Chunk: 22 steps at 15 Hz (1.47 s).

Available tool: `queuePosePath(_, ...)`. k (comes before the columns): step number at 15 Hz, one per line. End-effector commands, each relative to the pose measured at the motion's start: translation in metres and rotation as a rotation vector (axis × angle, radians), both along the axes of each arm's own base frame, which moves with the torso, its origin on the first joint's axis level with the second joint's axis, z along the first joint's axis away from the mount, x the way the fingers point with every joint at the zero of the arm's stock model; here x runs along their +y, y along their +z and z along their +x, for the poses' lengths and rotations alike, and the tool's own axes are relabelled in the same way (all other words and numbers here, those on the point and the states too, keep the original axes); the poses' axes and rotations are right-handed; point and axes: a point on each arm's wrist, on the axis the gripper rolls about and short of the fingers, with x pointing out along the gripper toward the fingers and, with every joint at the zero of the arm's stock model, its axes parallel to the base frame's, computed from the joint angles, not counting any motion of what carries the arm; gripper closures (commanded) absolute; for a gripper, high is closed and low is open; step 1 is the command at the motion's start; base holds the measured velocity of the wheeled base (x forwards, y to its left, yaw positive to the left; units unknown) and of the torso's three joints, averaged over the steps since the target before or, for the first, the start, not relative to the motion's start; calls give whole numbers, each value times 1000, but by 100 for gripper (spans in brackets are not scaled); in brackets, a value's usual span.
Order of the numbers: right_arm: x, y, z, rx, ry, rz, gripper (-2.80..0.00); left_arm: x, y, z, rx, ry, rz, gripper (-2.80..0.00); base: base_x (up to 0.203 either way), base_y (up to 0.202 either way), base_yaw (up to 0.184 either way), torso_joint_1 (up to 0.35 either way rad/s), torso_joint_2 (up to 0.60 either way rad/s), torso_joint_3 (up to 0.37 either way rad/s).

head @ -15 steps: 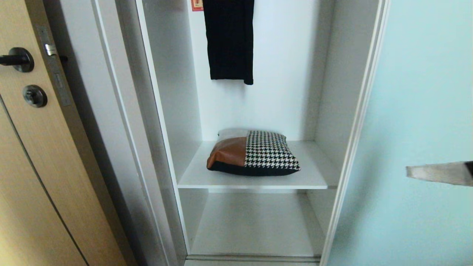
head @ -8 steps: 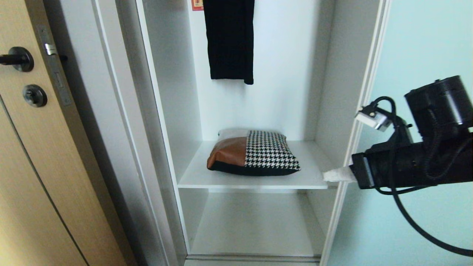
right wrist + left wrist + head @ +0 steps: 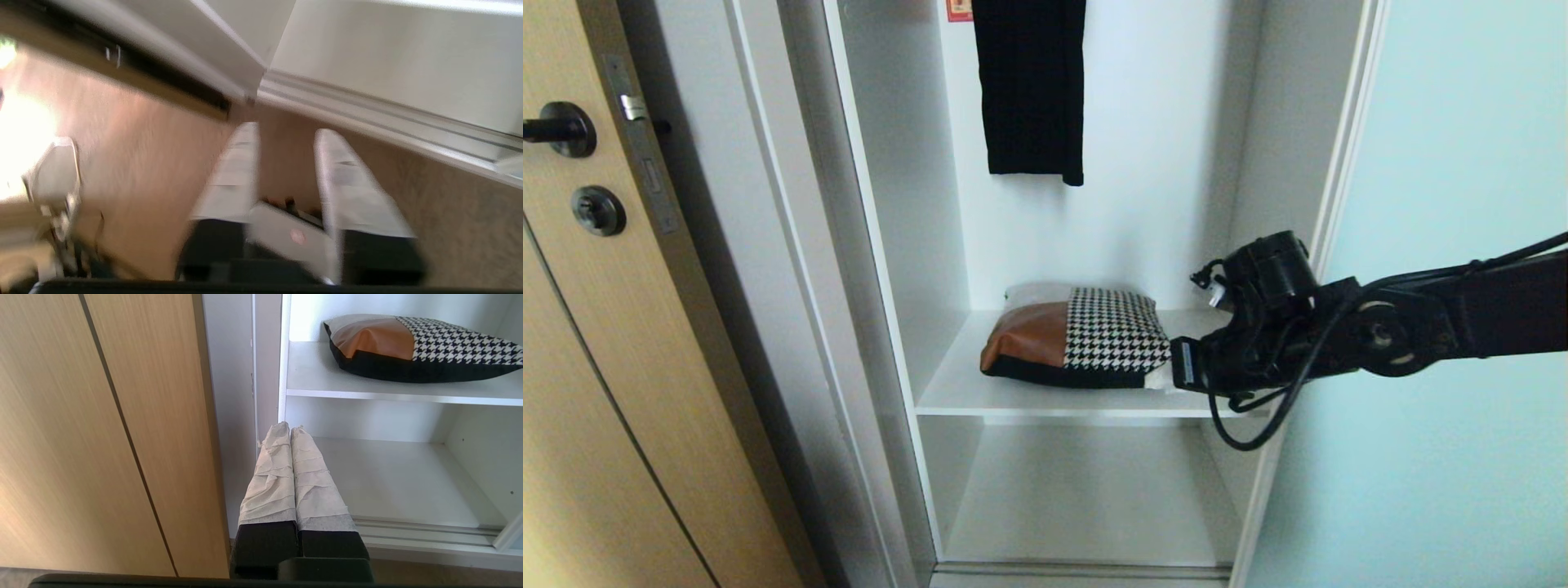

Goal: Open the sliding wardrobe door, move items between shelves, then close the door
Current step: Place the pillow on the lower shelf

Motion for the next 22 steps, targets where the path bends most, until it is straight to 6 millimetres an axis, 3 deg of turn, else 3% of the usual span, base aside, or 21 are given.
queuePosePath(1,12,-31,31,48,-23,-10,-280,0,0,0,2,1,0,0,0,0,0,0,0,0)
queuePosePath(5,6,-43,68,15,-98,-17,-280,0,0,0,2,1,0,0,0,0,0,0,0,0)
queuePosePath(10,-20,-71,106,0,-232,-75,-280,0,0,0,2,1,0,0,0,0,0,0,0,0)
queuePosePath(18,-40,-117,151,1,-290,-79,-280,0,0,0,2,1,0,0,0,0,0,0,0,0)
queuePosePath(22,-40,-121,159,-57,-272,-32,-280,0,0,0,2,1,0,0,0,0,0,0,0,0)
